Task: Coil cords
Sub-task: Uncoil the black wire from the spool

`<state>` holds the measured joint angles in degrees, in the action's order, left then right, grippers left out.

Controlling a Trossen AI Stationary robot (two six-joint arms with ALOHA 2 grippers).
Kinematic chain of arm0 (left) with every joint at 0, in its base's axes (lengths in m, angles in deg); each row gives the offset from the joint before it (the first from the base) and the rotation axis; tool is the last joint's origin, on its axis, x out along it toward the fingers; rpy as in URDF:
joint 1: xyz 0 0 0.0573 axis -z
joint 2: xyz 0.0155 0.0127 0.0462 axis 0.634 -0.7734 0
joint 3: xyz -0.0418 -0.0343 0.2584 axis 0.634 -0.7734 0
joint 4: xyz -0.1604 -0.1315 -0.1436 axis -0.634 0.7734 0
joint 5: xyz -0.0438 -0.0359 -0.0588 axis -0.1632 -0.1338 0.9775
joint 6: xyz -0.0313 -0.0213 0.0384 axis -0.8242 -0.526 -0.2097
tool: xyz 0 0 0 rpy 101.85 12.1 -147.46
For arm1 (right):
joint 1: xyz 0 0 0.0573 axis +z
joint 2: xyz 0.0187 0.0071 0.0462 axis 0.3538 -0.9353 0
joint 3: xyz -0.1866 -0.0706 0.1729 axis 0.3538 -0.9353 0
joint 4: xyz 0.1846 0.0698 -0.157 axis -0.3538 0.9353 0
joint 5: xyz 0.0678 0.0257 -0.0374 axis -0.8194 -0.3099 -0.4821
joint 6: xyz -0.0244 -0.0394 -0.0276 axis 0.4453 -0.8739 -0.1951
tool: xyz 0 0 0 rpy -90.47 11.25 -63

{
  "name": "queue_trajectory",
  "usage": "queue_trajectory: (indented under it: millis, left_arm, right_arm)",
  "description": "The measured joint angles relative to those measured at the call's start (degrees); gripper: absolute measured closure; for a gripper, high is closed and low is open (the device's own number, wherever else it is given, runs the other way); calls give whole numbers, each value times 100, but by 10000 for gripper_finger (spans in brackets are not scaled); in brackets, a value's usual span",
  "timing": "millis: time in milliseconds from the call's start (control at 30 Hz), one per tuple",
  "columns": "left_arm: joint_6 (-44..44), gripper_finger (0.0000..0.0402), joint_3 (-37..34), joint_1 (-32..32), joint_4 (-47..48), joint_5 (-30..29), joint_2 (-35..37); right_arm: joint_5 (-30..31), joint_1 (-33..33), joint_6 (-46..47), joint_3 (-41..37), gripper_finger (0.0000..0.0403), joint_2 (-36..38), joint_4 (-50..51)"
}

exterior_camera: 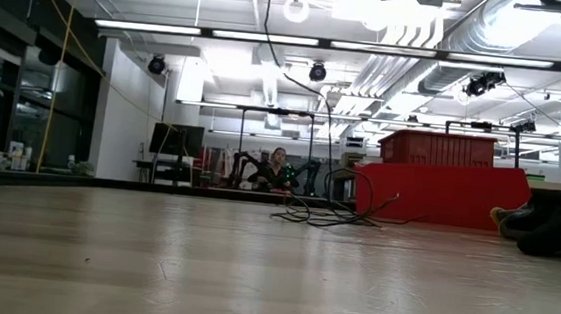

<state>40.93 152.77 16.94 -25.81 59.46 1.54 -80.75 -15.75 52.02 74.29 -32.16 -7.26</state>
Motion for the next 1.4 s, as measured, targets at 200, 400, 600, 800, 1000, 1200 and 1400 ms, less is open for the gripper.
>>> queue_trajectory:
  millis: [200, 400, 600, 800, 1000, 1200, 1400]
  left_arm:
    - [33, 401, 0, -251, 3, 75, -268]
    - [129, 401, 0, -325, -6, 79, -586]
    - [14, 401, -2, -251, -382, -201, -960]
    - [-351, 401, 0, -185, -1317, -526, -1306]
    - [-358, 401, 0, -195, -1014, -746, -1603]
    - [86, 401, 0, -149, 368, -619, -1816]
    - [586, 401, 0, -47, 1399, 10, -1808]
  right_arm:
    - [-535, 83, 215, 0, 403, -18, -512]
    - [-866, 81, 356, 0, 403, -20, -888]
    - [-1063, 81, 547, 0, 403, -72, -1063]
    - [-1194, 81, 541, -2, 403, -170, -1292]
    - [-1286, 81, 500, -2, 403, -199, -2075]
    - [-1260, 73, 420, -2, 403, -197, -2621]
    - [-957, 81, 37, -2, 403, -195, -2667]
